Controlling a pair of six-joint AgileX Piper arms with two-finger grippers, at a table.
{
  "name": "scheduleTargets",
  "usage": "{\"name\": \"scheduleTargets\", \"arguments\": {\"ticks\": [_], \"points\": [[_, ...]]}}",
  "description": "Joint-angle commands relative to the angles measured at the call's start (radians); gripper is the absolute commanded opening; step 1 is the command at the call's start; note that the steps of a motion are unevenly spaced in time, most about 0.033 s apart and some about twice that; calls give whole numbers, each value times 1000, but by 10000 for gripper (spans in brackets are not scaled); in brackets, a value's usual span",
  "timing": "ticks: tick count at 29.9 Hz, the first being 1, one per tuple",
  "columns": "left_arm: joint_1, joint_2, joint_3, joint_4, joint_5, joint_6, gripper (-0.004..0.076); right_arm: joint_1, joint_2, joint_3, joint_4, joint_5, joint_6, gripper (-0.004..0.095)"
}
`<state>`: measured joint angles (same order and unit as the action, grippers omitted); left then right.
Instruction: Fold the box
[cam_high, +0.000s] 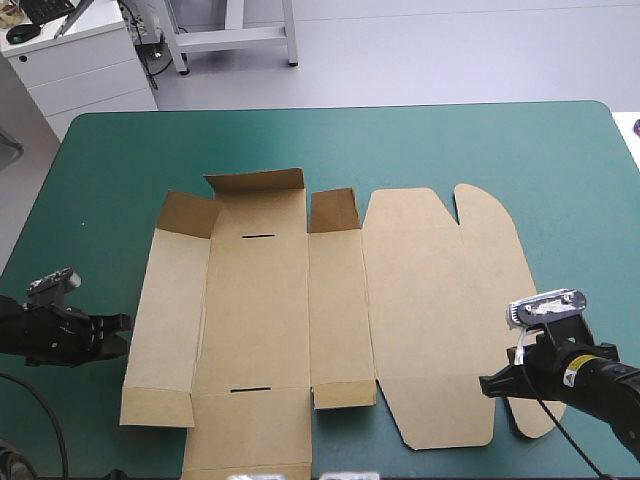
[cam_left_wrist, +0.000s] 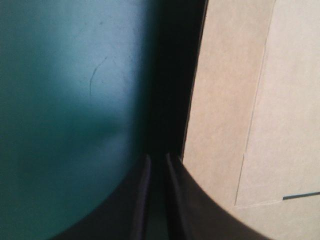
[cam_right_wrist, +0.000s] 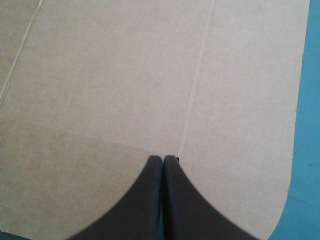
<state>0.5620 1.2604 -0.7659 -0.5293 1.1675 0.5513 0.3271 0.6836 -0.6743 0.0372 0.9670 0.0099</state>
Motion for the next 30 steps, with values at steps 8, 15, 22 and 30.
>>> {"name": "scheduleTargets", "arguments": {"ticks": [8, 15, 22, 30], "points": [[-55, -19, -45, -14, 60, -120, 460, -7, -4, -25, -5, -5, -10, -20], [-55, -19, -36, -67, 115, -110, 459, -7, -4, -25, -5, -6, -10, -20], [-57, -17, 23, -142, 87, -83, 459, -7, -4, -25, -5, -7, -10, -20], [-191, -17, 55, -183, 89, -57, 459, -7, -4, -25, -7, -7, -10, -20]]}}
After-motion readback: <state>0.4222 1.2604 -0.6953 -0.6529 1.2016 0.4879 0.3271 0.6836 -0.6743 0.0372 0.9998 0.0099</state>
